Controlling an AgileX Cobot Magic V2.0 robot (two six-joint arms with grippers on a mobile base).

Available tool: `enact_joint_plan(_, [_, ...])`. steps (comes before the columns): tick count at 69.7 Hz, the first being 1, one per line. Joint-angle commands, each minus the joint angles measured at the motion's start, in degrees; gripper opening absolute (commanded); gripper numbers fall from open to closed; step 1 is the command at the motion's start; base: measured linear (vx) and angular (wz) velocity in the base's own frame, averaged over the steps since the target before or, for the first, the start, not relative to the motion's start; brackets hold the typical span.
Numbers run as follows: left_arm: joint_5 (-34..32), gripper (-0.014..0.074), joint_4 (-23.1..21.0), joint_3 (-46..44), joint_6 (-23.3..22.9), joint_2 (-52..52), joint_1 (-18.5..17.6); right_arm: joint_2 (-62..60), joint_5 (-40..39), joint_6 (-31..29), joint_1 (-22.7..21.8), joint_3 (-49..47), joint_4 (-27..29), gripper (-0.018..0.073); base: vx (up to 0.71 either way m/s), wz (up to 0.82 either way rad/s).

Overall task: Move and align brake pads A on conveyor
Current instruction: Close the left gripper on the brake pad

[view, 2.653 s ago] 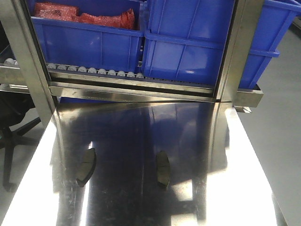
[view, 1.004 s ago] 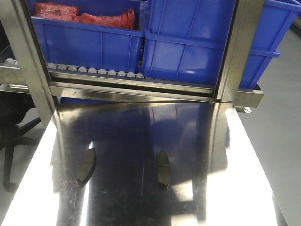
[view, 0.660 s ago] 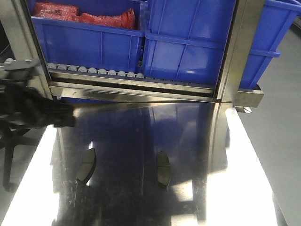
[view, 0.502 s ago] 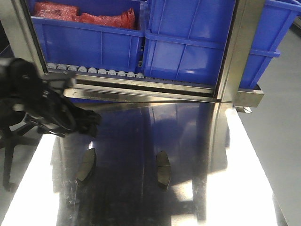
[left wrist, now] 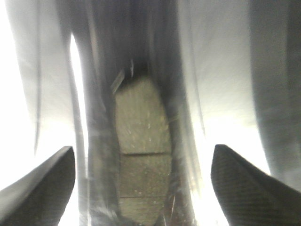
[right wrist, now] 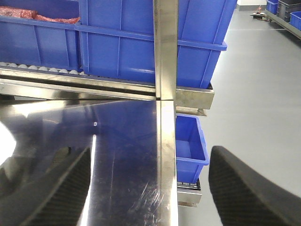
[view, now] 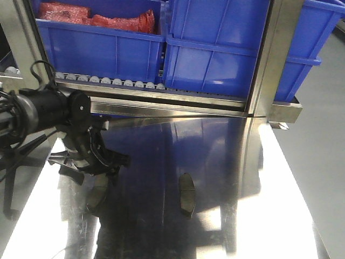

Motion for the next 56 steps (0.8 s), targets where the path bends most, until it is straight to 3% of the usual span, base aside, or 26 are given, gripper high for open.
enact_joint_plan(1, [0.0,0.0544,-0.4,-1.8,-1.4,-1.8,-0.7,1.8,-4.1,-0.3,0.0,-1.0,-0.3,0.0498,0.00,0.00])
enact_joint_plan(37, [-1.9,0.0512,-0.3,-1.8,-1.4,0.2,-1.2,1.8,-4.1,-0.3,0.0,-1.0,-0.3,0.0498,0.00,0.00])
enact_joint_plan(46, [-2.3,0.0376,-0.3,-1.8,-1.4,0.2,-1.1,1.8,-4.1,-0.3,0.0,-1.0,-0.3,0.0498,0.00,0.00])
enact_joint_plan(56, [-2.5,0.0094,-0.3,-1.8,-1.4,0.2,-1.1,1.8,-4.1,-0.3,0.0,-1.0,-0.3,0.0498,0.00,0.00])
